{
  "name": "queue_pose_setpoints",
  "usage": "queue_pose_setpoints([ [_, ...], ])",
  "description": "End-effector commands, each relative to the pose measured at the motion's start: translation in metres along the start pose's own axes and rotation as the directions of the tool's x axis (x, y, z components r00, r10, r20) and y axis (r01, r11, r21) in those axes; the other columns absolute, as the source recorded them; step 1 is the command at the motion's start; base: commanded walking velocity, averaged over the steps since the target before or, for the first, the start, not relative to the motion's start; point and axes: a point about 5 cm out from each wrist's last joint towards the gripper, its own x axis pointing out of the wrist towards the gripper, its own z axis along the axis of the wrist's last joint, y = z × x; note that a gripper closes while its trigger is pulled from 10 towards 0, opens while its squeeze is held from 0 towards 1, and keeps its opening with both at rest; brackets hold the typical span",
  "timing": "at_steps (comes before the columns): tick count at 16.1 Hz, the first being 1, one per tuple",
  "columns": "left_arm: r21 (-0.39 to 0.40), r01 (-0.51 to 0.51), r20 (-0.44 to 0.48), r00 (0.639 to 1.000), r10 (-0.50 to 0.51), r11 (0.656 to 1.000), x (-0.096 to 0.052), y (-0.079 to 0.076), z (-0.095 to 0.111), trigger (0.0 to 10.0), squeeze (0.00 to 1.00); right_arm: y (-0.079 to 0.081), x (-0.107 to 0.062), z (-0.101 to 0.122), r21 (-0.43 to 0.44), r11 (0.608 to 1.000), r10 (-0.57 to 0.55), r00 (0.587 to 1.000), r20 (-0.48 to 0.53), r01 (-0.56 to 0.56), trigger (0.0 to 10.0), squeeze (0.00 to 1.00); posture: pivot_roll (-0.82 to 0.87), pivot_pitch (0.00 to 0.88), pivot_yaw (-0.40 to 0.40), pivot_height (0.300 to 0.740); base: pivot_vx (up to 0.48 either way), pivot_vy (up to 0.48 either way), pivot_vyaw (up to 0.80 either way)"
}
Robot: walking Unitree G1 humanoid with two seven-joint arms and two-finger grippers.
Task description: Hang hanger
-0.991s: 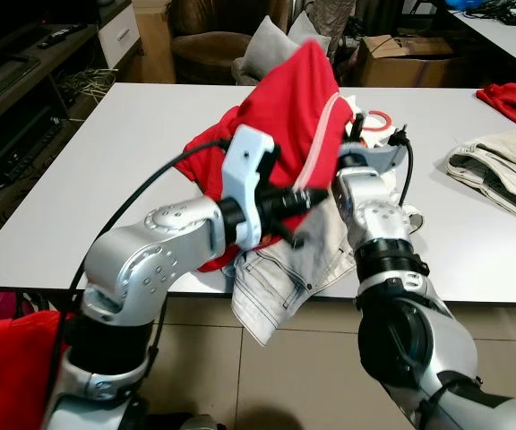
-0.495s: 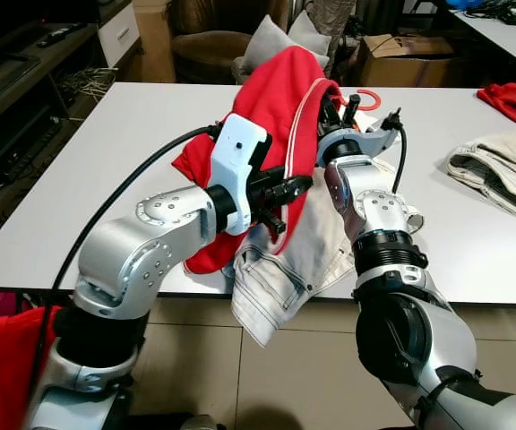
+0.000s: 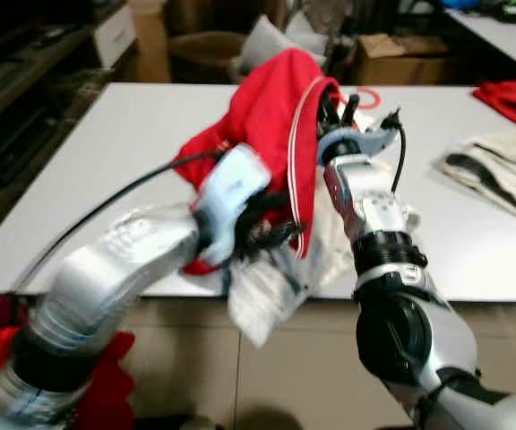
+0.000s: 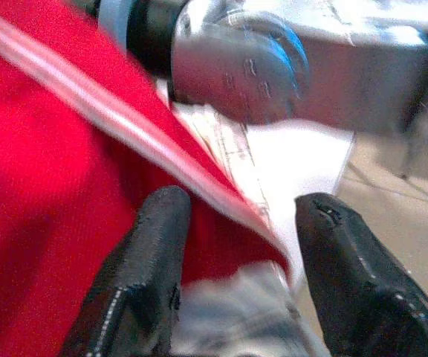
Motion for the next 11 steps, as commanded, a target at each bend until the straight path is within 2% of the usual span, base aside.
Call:
queue_pose_setpoints([
  [1,0.001,-0.044,0.061,0.997,0.044,0.999,-0.019,0.01,0.006,10.0,0.91,0.015,0.003,-0.008,-0.045,0.997,0.06,0.997,-0.041,-0.062,10.0,0.0,0.1,0.0,0.048,0.74,0.0,0.0,0.0],
  [2,-0.074,-0.178,0.083,0.979,0.184,0.981,-0.042,0.028,0.0,10.0,0.0,0.017,-0.001,-0.002,-0.079,0.993,0.084,0.995,-0.054,-0.088,10.0,0.0,0.11,0.0,0.034,0.74,0.0,0.0,0.0],
  [3,-0.116,-0.263,0.099,0.957,0.274,0.958,-0.054,0.039,-0.005,10.0,0.0,0.019,-0.005,0.002,-0.079,0.991,0.1,0.993,-0.066,-0.105,10.0,0.0,0.11,0.0,0.023,0.74,0.0,0.0,0.0],
  [4,-0.201,-0.436,0.102,0.881,0.462,0.877,-0.077,0.056,-0.021,10.0,0.0,0.027,-0.016,0.009,-0.077,0.981,0.169,0.978,-0.119,-0.179,10.0,0.0,0.13,0.0,0.007,0.74,0.0,0.0,0.0],
  [5,-0.209,-0.497,0.098,0.847,0.523,0.842,-0.082,0.06,-0.027,10.0,0.0,0.03,-0.021,0.011,-0.075,0.975,0.196,0.971,-0.136,-0.207,10.0,0.0,0.13,0.0,0.002,0.74,0.0,0.0,0.0],
  [6,-0.217,-0.594,0.057,0.784,0.618,0.775,-0.089,0.063,-0.039,10.0,0.0,0.037,-0.033,0.016,-0.058,0.965,0.244,0.958,-0.152,-0.255,10.0,0.0,0.13,0.0,0.003,0.74,0.0,0.0,0.0],
  [7,-0.225,-0.615,0.05,0.767,0.639,0.756,-0.091,0.062,-0.043,10.0,0.0,0.04,-0.038,0.018,-0.054,0.96,0.264,0.952,-0.156,-0.275,10.0,0.0,0.12,0.0,0.003,0.74,0.0,0.0,0.0],
  [8,-0.254,-0.649,0.029,0.736,0.676,0.717,-0.087,0.056,-0.054,10.0,0.0,0.046,-0.053,0.025,-0.041,0.948,0.307,0.94,-0.151,-0.317,10.0,0.0,0.11,0.0,0.002,0.74,0.0,0.0,0.0],
  [9,-0.264,-0.659,0.014,0.727,0.686,0.704,-0.084,0.053,-0.06,10.0,0.0,0.047,-0.059,0.028,-0.043,0.944,0.317,0.938,-0.142,-0.326,10.0,0.0,0.11,0.0,0.003,0.74,0.0,-0.319,0.0],
  [10,-0.283,-0.653,-0.007,0.733,0.68,0.702,-0.076,0.043,-0.073,10.0,0.0,0.051,-0.072,0.033,-0.066,0.942,0.321,0.94,-0.112,-0.33,10.0,0.0,0.09,0.0,0.015,0.74,0.0,-0.428,0.0],
  [11,-0.292,-0.652,-0.007,0.733,0.68,0.7,-0.074,0.041,-0.075,10.0,0.0,0.053,-0.075,0.036,-0.063,0.942,0.322,0.942,-0.096,-0.329,10.0,0.0,0.09,0.0,0.019,0.74,0.0,-0.446,0.0],
])
